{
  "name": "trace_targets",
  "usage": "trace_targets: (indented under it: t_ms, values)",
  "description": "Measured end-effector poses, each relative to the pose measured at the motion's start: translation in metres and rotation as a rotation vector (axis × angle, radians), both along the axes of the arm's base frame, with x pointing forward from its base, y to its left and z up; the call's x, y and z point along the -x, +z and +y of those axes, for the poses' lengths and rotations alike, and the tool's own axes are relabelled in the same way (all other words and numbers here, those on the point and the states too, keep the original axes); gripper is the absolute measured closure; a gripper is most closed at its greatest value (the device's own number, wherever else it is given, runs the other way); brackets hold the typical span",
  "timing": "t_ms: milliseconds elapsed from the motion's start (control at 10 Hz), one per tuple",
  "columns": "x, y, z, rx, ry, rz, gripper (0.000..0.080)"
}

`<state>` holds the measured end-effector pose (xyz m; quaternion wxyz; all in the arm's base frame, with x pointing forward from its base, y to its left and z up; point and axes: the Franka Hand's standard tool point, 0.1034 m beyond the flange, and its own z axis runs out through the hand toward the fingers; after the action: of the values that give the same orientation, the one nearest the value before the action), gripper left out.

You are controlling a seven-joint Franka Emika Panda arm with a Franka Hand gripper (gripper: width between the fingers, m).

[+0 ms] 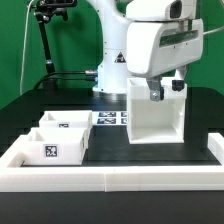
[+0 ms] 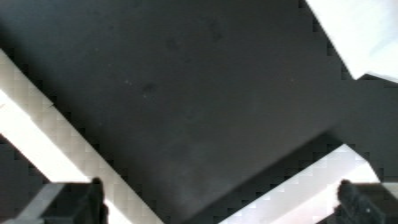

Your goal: Assemble drawer

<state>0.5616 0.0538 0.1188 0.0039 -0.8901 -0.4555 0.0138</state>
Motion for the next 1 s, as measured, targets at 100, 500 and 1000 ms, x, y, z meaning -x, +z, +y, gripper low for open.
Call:
trace_targets:
  t_ms: [100,500,1000]
  values:
    - [0.000,0.000,0.000,0.000,0.000,0.000,0.0150]
    - [0.000,0.000,0.000,0.000,0.000,0.000,0.0150]
    - [0.024,0.035,0.017,0.020,-0.308,-0.021,0.0150]
